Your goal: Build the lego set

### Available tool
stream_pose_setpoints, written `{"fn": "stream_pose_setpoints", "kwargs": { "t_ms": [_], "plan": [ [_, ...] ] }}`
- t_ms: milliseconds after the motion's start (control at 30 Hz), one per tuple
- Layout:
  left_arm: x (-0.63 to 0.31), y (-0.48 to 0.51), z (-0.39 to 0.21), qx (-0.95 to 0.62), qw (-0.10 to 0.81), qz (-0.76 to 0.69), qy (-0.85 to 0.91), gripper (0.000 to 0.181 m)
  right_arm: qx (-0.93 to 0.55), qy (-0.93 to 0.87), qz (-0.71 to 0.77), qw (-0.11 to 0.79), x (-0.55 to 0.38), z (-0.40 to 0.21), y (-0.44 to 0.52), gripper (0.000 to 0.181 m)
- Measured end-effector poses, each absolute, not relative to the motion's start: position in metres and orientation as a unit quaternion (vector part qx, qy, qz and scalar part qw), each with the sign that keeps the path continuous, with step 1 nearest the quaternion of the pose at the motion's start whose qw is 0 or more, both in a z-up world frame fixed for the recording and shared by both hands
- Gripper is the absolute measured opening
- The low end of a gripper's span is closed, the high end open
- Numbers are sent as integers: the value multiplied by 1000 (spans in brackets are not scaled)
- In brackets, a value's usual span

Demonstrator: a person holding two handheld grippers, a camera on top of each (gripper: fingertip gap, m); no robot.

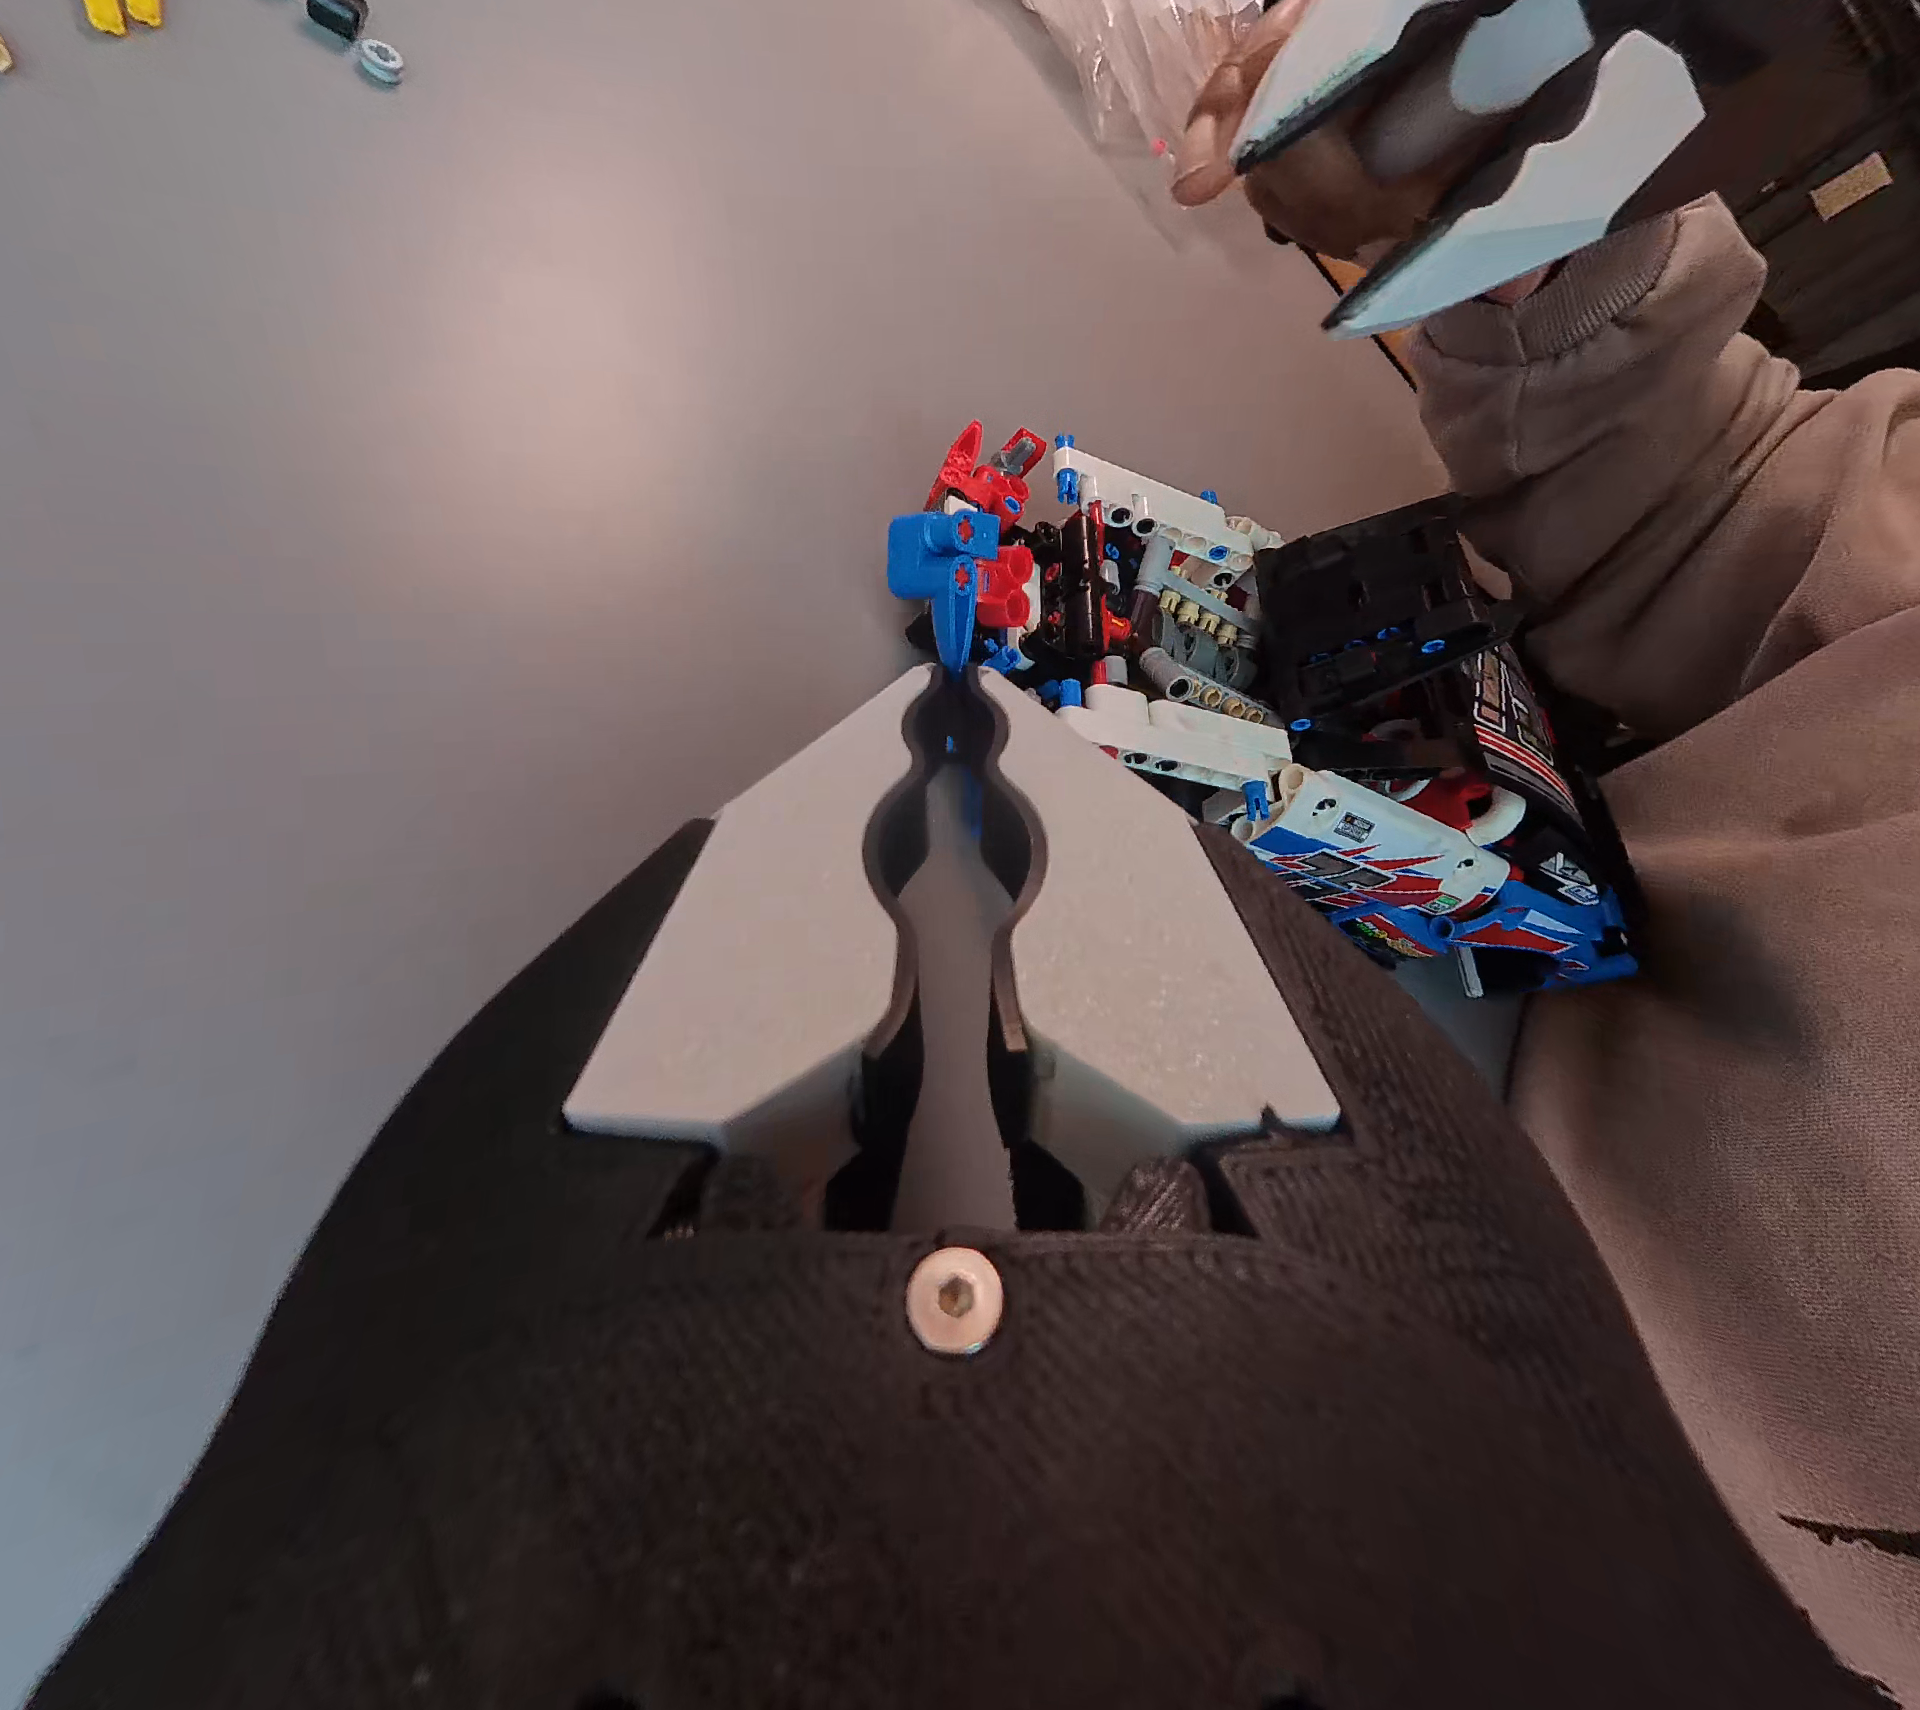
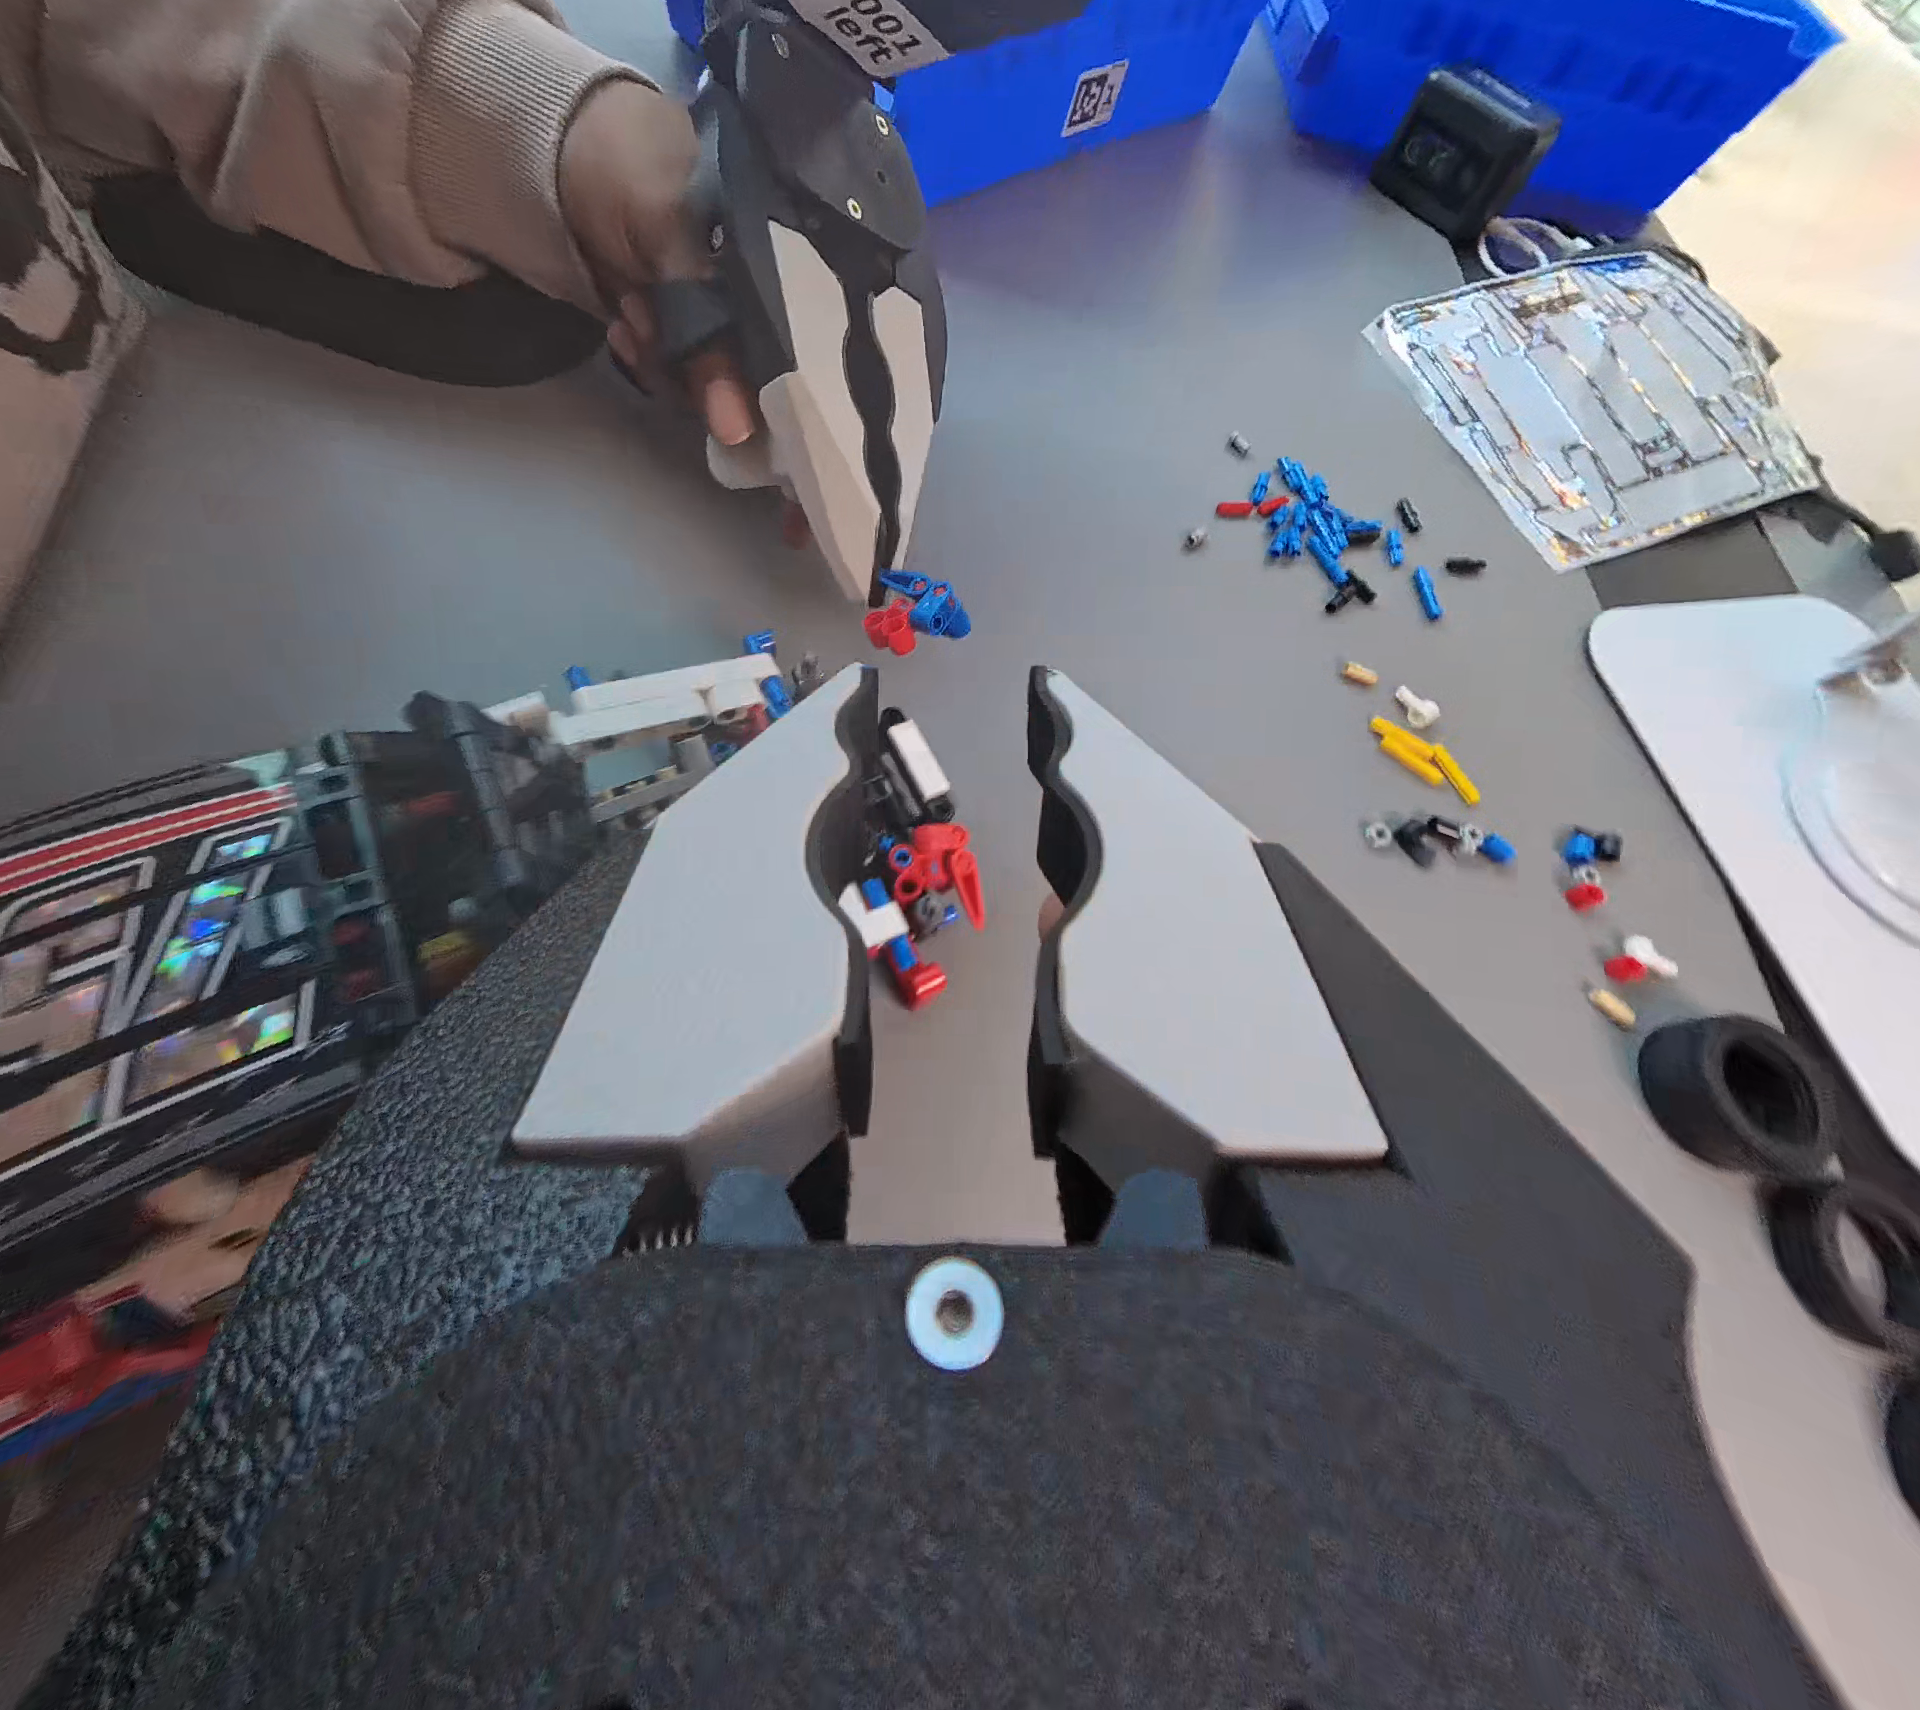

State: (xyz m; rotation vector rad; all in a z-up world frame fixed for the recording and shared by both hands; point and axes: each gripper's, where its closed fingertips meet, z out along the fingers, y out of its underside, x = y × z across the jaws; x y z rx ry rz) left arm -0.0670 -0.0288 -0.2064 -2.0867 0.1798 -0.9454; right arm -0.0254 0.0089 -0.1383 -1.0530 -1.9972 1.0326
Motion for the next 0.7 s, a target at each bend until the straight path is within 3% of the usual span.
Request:
{"fn": "stream_pose_setpoints", "kwargs": {
  "t_ms": [233, 333, 700],
  "plan": [
    [-62, -34, -212, -837, 400, -359, 105, 0, -317, -845, 364, 229, -64, -194, -22, 37],
    [-60, -33, -210, -834, 401, -363, 109, 0, -319, -843, 380, 206, -63, -199, -26, 26],
    [-60, -28, -198, -811, 447, -355, 129, 0, -372, -803, 428, 183, -59, -197, -24, 20]
  ]
}}
